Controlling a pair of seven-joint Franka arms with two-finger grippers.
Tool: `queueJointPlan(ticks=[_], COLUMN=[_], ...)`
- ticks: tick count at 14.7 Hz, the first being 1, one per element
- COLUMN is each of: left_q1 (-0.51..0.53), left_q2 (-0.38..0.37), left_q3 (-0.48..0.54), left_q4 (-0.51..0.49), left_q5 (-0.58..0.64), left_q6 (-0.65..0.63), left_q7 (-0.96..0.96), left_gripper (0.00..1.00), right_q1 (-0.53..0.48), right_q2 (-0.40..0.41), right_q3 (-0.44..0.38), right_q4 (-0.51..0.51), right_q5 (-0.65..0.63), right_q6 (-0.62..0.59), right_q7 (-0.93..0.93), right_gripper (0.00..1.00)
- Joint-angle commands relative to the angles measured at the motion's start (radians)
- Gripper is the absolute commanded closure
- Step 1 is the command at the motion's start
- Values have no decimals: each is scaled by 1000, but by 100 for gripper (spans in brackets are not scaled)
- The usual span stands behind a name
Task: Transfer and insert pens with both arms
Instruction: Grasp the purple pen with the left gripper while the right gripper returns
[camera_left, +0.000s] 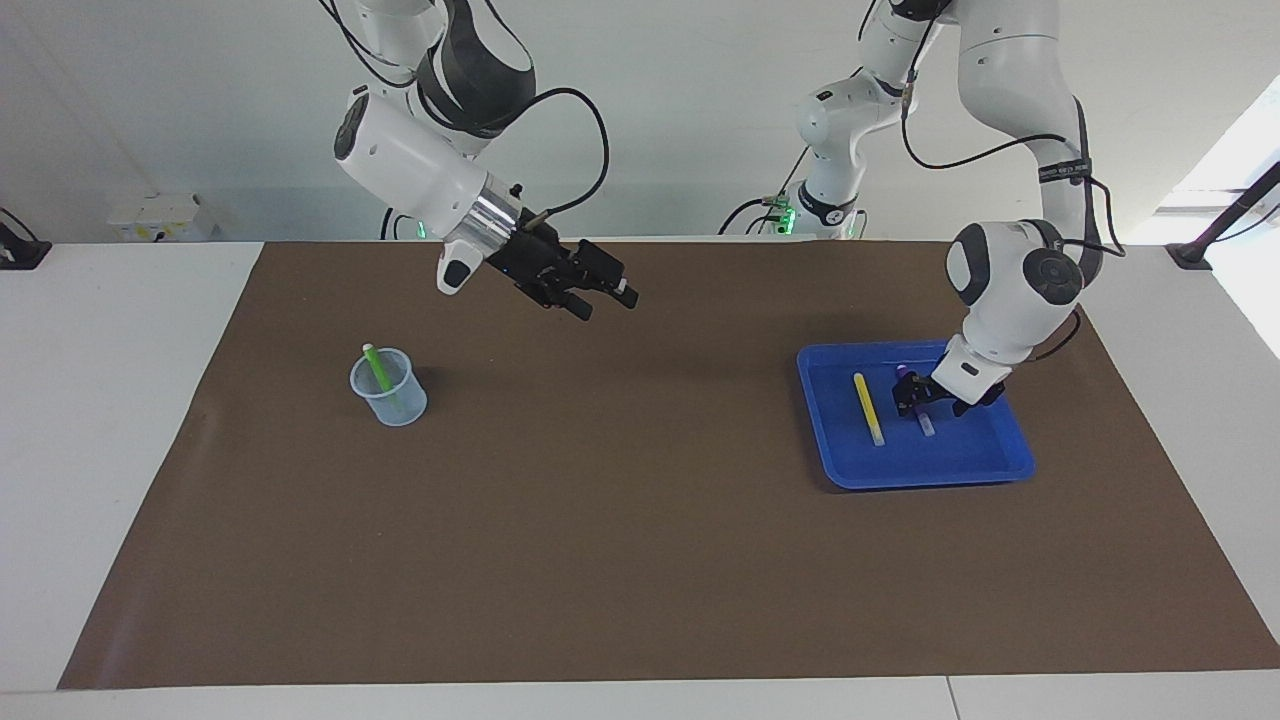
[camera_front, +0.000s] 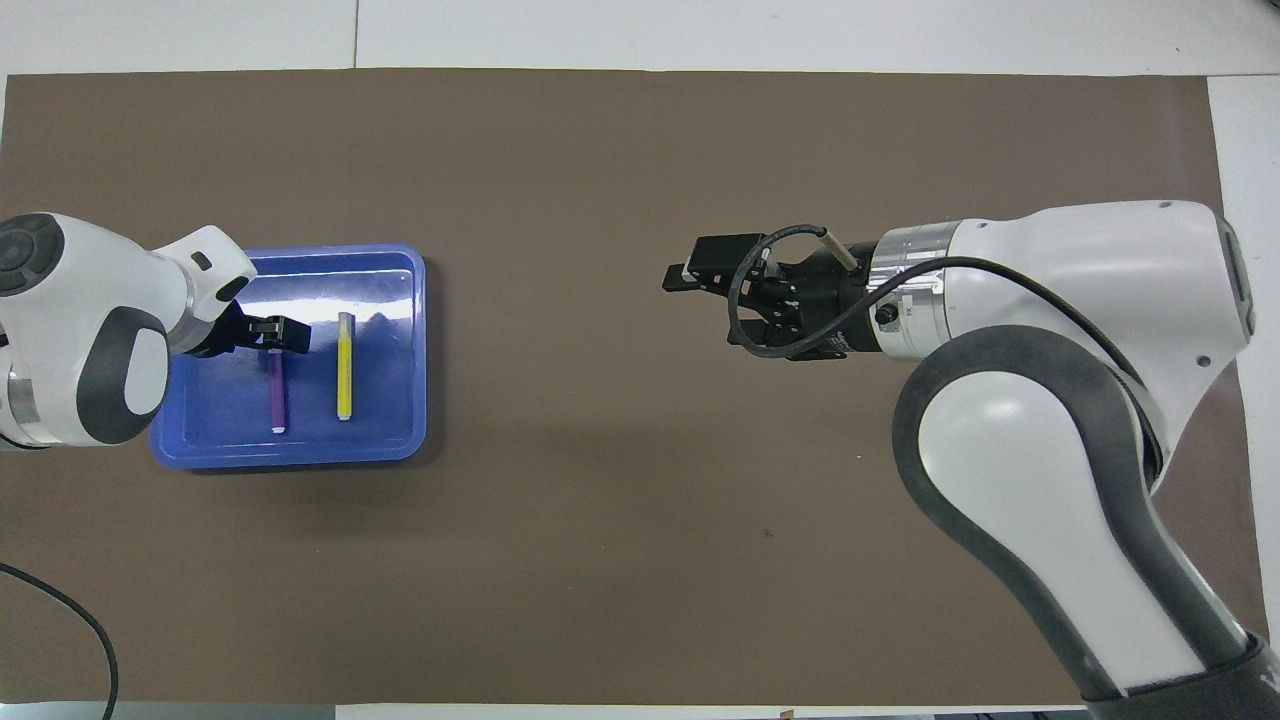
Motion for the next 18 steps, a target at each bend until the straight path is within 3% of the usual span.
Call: queueJointPlan(ticks=[1,6,8,10,13,18], left_q1=[14,17,19,19,19,19], left_q2=[-4,-11,-14,-14,-11,-8], left_q3=[-7,-8,-8,-8,-8,-8], left_q4=[-22,-33,-37,-41,-39,-27], left_q5=[23,20,17,15,15,7], left_q6=[16,-56,-56,-54,-53,-59], left_q7=[16,1,-5,-28,-31,-31], left_gripper=[11,23,34,54,100,100], right_q1=[5,5,5,5,7,11], right_q2=[-21,-21,-21,-21,-21,-21], right_q3=[0,0,0,0,0,6], right_q4=[-26,-28,-28,-28,-28,-28], right_q5=[20,22,22,22,24,22], right_q6=[15,17,19,22,23,26], right_q7=[6,6,6,6,6,6], right_gripper=[0,0,0,0,0,0])
